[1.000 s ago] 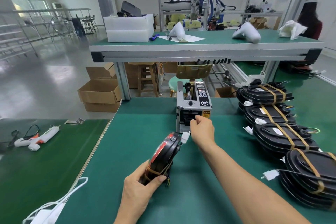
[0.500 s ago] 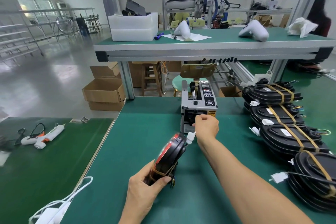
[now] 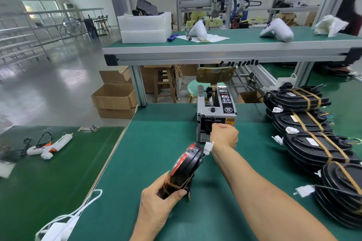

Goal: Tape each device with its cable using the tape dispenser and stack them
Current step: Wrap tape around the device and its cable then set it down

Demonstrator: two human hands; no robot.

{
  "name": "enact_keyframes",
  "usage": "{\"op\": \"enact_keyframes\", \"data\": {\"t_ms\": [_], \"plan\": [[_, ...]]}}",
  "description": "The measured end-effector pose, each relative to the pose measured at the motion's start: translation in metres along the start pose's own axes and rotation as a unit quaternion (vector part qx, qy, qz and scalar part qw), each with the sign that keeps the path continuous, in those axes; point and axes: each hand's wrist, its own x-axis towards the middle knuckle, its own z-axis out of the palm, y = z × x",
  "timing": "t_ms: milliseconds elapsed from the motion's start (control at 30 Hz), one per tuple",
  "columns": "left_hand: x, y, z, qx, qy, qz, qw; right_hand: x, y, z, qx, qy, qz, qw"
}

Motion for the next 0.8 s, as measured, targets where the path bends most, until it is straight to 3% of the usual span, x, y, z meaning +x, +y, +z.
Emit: {"op": "enact_keyframes", "data": {"t_ms": [100,233,433,533,800], "plan": [[0.000,0.002,0.001,-0.018,0.004,-0.005,1.000,-0.002,0.009,-0.015,0.045,-0.047,0.003,0.998],[0.001,0.005,0.001,-0.016,-0.006,-0.006,1.000,-0.013,0.011,-0.058,0.137,-0.167,-0.027,0.976],[0.001,0.003,-0.001,-0.015,0.000,-0.013,1.000,-0.064,-0.011,-0.116,0.131,-0.398,-0.114,0.901],[0.001,0.006,0.001,-0.017,0.001,-0.016,1.000,-0.080,-0.011,-0.118,0.073,-0.430,-0.159,0.886],[0.001,0.004,0.000,-0.015,-0.004,-0.025,1.000,-0.090,-0.006,-0.112,0.037,-0.415,-0.186,0.890]]}}
